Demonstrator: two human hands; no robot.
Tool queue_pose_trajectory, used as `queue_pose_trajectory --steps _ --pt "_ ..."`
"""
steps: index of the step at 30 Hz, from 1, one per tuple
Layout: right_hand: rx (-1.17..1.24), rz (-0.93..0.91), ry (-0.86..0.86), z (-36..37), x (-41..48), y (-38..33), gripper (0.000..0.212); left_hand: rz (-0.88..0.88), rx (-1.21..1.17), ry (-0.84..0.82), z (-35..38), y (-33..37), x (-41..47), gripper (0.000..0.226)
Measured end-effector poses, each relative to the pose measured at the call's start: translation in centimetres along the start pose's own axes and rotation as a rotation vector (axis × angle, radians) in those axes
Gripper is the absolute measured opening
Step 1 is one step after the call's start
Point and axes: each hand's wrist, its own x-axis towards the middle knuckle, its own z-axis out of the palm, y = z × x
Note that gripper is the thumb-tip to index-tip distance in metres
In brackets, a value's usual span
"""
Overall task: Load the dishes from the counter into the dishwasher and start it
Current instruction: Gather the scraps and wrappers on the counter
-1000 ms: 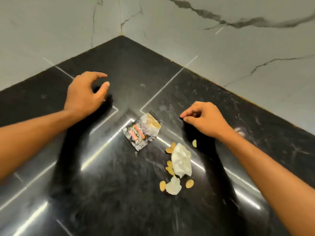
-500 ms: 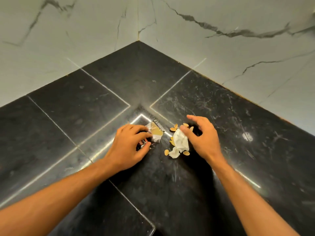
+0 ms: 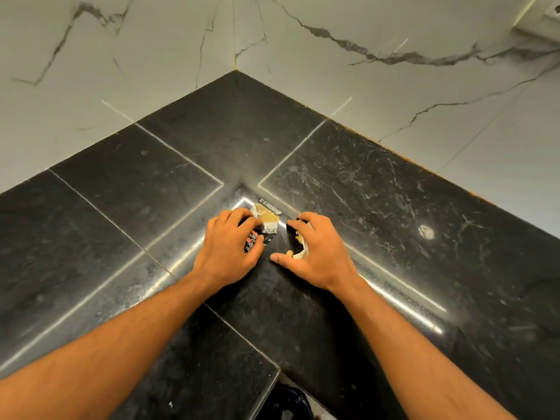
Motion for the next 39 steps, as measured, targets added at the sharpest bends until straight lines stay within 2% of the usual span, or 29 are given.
queue_pose_trajectory --steps 4,9,21,23,30,32,34,36,39 --pt "-0.097 -0.048 0.076 0.3 0.0 0.0 0.05 0.006 0.004 -0.006 -0.1 0.1 0.0 0.03" --pt "-0.06 -0.077 0.106 0.2 -0.1 -0.2 0.017 0.007 0.003 -0.014 -0.1 -0.1 -0.1 0.029" --pt "-0.131 -0.035 0.074 -0.4 -1.2 -0.6 0.003 0.004 -0.008 -0.032 -0.2 0.0 0.2 0.023" --pt "-0.141 -0.026 0.051 -0.5 -1.6 -0.5 0.012 0.0 -0.02 -0.034 -0.3 0.0 0.3 0.024" --pt "-0.113 0.033 0.029 -1.7 -2.5 -0.9 0.008 -0.005 -0.03 -0.064 -0.4 -0.1 0.2 0.055" --pt "-0.036 0.192 0.025 -2.5 -2.6 -1.0 0.01 -0.024 -0.033 -0.078 -0.3 -0.1 0.2 0.064" --pt "0.14 0.453 0.064 -3.6 -2.4 -0.8 0.014 -0.043 -0.036 -0.081 -0.3 0.0 0.2 0.065" --pt "0.58 0.744 0.131 -4.7 -2.2 -0.8 0.019 -0.032 -0.024 -0.083 -0.2 0.0 0.1 0.061" --pt "1.096 0.981 0.344 -6.3 -2.4 -0.4 0.021 -0.026 -0.054 -0.076 -0.5 0.1 0.1 0.053"
